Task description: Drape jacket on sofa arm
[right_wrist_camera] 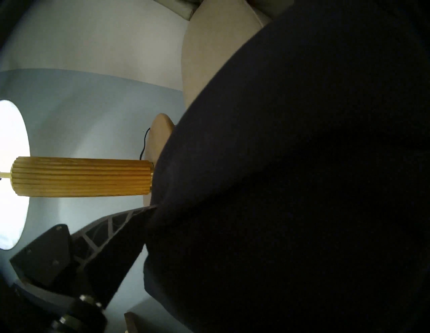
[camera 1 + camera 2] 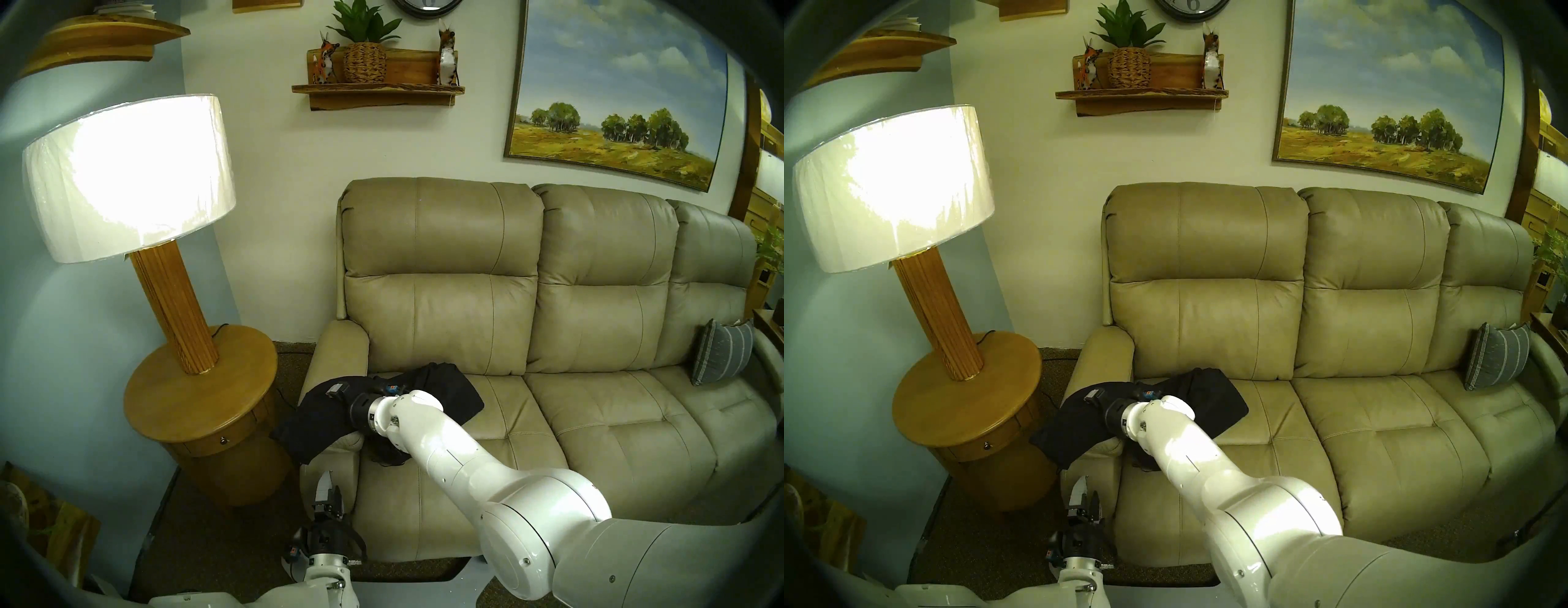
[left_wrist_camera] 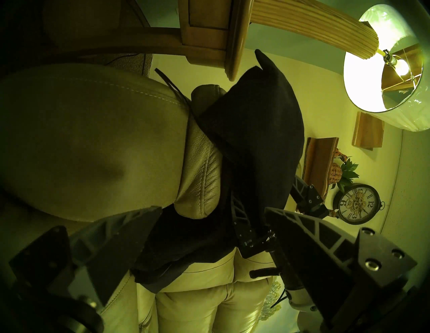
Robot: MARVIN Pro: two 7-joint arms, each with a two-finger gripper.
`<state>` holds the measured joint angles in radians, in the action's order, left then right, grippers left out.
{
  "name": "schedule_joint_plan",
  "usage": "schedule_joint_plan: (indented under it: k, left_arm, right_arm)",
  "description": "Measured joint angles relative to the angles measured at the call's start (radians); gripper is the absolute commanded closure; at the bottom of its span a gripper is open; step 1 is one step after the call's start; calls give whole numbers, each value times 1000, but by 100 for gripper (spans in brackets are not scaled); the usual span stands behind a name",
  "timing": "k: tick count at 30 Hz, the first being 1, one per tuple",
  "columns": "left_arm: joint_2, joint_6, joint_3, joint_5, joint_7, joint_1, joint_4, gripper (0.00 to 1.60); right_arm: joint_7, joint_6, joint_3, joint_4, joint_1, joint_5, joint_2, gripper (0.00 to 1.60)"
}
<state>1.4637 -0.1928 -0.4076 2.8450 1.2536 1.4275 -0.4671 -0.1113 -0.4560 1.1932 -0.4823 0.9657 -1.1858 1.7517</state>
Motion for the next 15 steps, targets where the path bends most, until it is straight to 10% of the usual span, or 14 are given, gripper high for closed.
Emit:
schedule_joint_plan:
  k: [15]
  left_arm:
    - [0,-1,-6,-7,-1,1,0,0]
  right_arm:
    - [-23,-161,19,-182,140,-24,-99,0]
